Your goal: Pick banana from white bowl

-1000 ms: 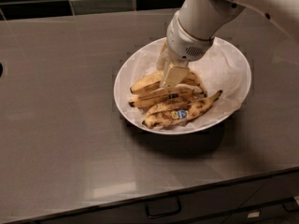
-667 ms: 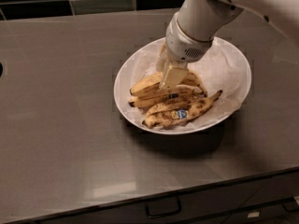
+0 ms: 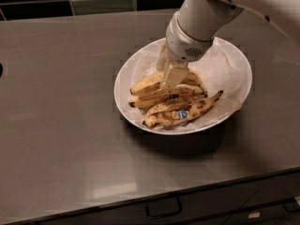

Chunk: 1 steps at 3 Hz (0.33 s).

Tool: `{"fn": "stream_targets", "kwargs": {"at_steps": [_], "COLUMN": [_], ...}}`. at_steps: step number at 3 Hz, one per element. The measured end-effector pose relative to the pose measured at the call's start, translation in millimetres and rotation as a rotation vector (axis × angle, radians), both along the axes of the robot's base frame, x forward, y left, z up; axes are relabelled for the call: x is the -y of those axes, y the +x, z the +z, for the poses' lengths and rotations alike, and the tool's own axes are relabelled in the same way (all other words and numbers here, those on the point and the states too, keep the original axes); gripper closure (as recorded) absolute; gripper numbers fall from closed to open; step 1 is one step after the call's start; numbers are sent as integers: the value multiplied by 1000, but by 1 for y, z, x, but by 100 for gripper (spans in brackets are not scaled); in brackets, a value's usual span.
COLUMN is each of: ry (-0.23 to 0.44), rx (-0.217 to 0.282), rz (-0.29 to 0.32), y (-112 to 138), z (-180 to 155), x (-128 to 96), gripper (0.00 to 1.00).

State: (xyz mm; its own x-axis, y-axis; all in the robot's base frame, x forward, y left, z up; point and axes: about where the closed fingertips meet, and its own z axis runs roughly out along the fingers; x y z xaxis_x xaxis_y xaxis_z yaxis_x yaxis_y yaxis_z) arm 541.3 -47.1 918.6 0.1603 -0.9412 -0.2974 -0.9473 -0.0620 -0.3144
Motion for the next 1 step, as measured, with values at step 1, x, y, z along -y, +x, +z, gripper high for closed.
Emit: {"fn": "stream_targets", "kwargs": {"at_steps": [1], "ry": [0], "rx": [0], "rz": [0], "y": [0], "z": [0], "x": [0], "gripper": [100]}}
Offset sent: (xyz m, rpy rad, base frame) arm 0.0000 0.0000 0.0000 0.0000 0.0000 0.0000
